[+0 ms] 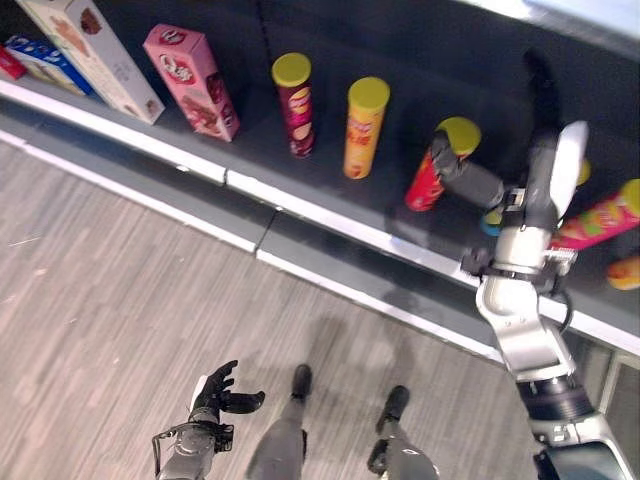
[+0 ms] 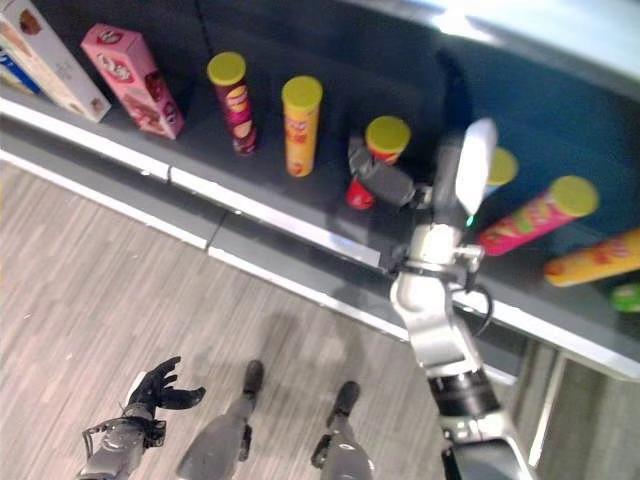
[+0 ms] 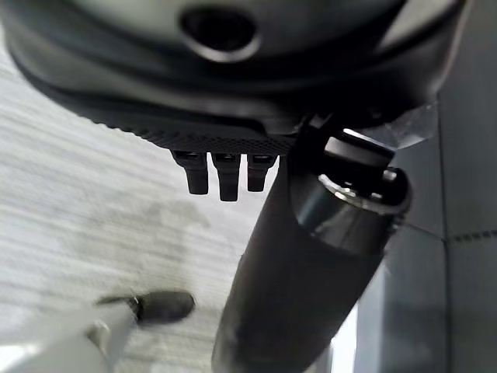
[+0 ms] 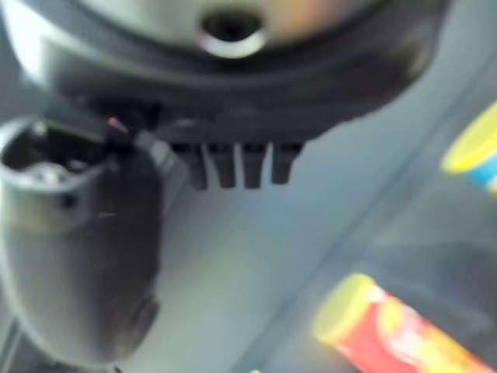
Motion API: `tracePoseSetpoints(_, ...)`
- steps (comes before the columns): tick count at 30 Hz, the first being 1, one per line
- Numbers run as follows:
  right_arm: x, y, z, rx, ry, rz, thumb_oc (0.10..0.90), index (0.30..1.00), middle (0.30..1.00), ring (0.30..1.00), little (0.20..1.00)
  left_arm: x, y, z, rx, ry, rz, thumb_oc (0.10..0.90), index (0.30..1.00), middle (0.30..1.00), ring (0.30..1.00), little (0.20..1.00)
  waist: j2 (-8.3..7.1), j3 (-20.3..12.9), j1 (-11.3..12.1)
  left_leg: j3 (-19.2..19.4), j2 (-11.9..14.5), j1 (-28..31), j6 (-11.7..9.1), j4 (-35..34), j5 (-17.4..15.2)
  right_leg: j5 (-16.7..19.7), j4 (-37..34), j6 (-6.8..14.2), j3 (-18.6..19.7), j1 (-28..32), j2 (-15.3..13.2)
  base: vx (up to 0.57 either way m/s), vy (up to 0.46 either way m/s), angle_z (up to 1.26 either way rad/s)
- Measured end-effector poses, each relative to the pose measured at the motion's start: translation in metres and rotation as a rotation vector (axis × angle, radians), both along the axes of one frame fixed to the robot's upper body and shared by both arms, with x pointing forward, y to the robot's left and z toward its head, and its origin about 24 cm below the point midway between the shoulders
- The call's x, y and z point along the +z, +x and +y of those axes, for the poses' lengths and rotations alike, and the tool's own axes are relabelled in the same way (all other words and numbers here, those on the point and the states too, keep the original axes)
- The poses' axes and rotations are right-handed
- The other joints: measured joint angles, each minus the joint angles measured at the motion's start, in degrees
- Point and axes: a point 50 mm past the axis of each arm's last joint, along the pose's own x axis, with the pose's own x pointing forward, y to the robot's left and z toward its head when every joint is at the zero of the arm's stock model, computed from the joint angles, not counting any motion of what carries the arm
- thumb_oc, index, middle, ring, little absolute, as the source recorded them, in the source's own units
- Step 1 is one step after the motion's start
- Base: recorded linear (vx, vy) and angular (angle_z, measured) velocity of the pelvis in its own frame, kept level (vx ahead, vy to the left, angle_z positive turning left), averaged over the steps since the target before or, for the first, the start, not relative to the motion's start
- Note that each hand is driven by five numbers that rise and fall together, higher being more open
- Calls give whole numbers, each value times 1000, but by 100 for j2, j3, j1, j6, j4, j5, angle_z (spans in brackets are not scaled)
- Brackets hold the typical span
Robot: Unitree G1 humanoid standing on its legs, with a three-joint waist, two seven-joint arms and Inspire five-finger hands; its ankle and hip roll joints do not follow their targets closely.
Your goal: Put the goods on the table back onto the shelves and tidy them up.
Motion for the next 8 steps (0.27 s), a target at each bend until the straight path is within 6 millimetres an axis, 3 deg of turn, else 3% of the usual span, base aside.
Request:
tracePoseSetpoints(2, -29, -16, 0, 134, 80, 146, 800, 900, 900, 900, 900, -4, -10, 7, 17, 11, 38, 800, 900, 900, 900, 900, -168, -118, -109, 164, 19, 120, -13, 0, -61, 0, -1, 0, 146, 26, 7, 65, 36, -44)
tracePoseSetpoints(4, -60, -35, 0, 243, 173, 281, 800, 900, 900, 900, 900, -11, -22, 13, 47, 8, 95, 800, 900, 900, 900, 900, -234, -166, -259, 290, 26, 324, 22, 0, -112, 1, -1, 0, 270, 155, 10, 32, 14, -33)
tracePoseSetpoints(8, -107, -62, -9, 340, 294, 517, 800, 900, 900, 900, 900, -21, -44, 17, 71, 6, 171, 800, 900, 900, 900, 900, -171, -408, -628, 519, 57, 478, 64, -3, -163, 24, 0, -4, 474, 195, 50, 41, 23, -27)
